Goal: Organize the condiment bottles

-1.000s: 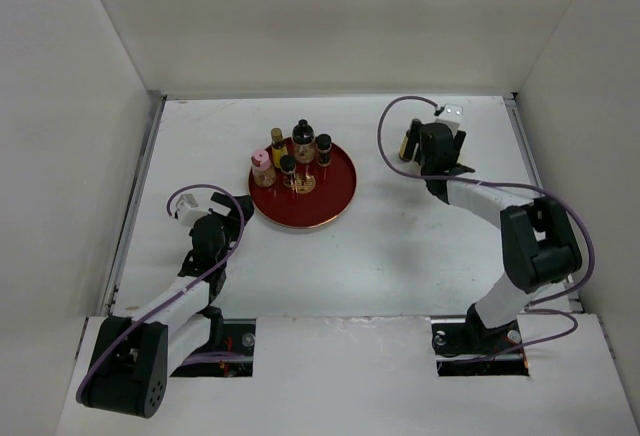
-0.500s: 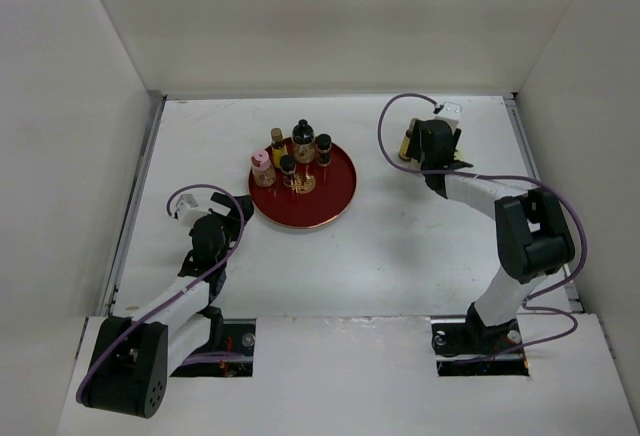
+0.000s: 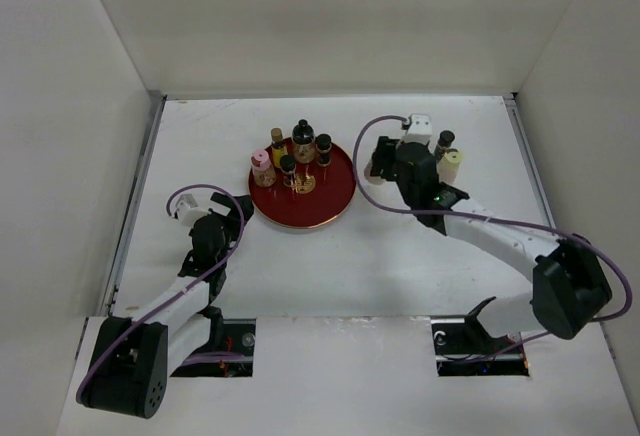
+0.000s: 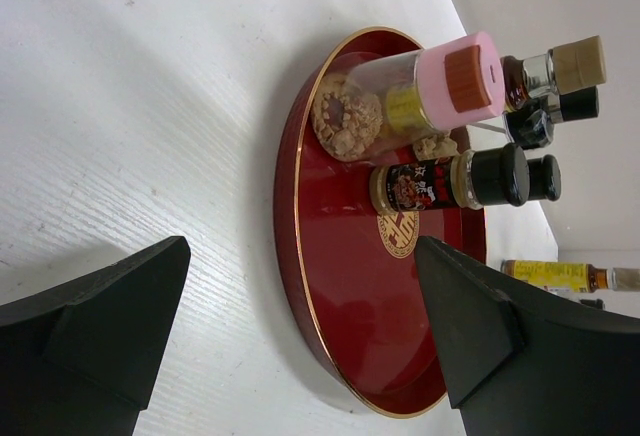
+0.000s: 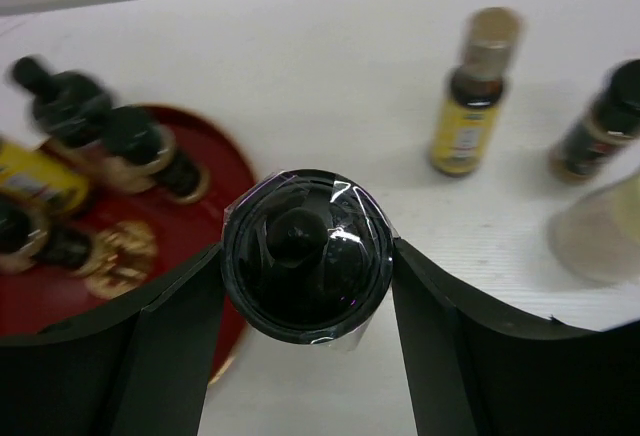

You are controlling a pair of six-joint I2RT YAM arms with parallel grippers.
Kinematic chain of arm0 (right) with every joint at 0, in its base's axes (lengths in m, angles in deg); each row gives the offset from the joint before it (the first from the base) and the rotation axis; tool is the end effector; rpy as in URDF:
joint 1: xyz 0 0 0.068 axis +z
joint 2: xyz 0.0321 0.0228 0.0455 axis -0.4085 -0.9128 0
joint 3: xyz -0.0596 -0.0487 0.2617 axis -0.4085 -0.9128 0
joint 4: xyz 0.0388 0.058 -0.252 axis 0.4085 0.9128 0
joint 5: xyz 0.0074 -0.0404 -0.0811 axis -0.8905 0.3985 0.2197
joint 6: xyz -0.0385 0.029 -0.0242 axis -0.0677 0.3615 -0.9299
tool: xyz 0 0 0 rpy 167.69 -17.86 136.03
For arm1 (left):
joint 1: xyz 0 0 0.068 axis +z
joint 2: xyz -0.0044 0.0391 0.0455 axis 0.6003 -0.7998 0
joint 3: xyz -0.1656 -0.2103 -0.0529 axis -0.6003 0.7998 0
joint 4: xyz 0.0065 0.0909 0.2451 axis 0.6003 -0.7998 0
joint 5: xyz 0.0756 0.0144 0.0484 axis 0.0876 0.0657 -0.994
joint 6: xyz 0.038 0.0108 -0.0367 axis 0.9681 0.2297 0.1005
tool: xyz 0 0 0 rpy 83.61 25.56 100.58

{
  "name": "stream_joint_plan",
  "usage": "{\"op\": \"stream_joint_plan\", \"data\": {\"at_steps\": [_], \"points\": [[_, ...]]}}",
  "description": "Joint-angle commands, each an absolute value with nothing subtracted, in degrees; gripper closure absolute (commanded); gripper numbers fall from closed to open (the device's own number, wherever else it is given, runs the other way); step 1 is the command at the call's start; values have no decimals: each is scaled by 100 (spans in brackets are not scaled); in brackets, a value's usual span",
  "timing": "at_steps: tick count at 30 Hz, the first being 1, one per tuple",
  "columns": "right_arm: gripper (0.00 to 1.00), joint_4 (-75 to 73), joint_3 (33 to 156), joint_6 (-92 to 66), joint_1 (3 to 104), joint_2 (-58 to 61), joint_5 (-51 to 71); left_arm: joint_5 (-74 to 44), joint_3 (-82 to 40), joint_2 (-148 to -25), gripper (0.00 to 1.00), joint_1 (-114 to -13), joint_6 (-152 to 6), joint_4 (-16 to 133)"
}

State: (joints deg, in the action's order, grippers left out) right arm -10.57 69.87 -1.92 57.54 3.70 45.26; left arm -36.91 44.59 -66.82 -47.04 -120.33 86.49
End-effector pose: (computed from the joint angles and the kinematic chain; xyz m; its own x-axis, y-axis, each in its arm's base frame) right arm 0.2709 0.1591 0.2788 -0.2897 0.1351 -0.9475 -0.0331 0.9880 0.1510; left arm 0.1774 -0.0233 0.1507 -0.1247 -0.8203 -0.5582 -0.2924 0.5680 -0.7694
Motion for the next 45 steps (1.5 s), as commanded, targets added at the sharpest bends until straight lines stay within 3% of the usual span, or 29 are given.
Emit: {"op": "stream_joint_plan", "data": {"at_steps": [1,12,27,33,38,42,44,45], "points": [[52,-1478,7519,-23,6386,155,4370,-3792,4325,-6526,0,-4704,-12024,8903],[51,-1873,8873,-67,7890,-1400,4229,-3766,4334,-6525,0,-4660,-12059,8824],[48,-2559,9867,-577,8436,-3123,4607,-3599,4307,-6684,0,-4625,-12103,8868],[21,-2532,9991,-533,8568,-3221,4563,-3634,4334,-6596,0,-4581,-12103,8842],[14,-2568,9447,-515,8559,-2432,4572,-3678,4360,-6525,0,-4572,-12103,8842],[16,-2795,8569,-480,8305,-1535,4616,-3616,4334,-6587,0,-4572,-12103,8842],[27,-2989,8042,-480,7937,-1053,4651,-3660,4351,-6543,0,-4572,-12103,8842],[38,-2990,7822,-463,7691,-833,4677,-3669,4360,-6543,0,-4572,-12103,8859]]}}
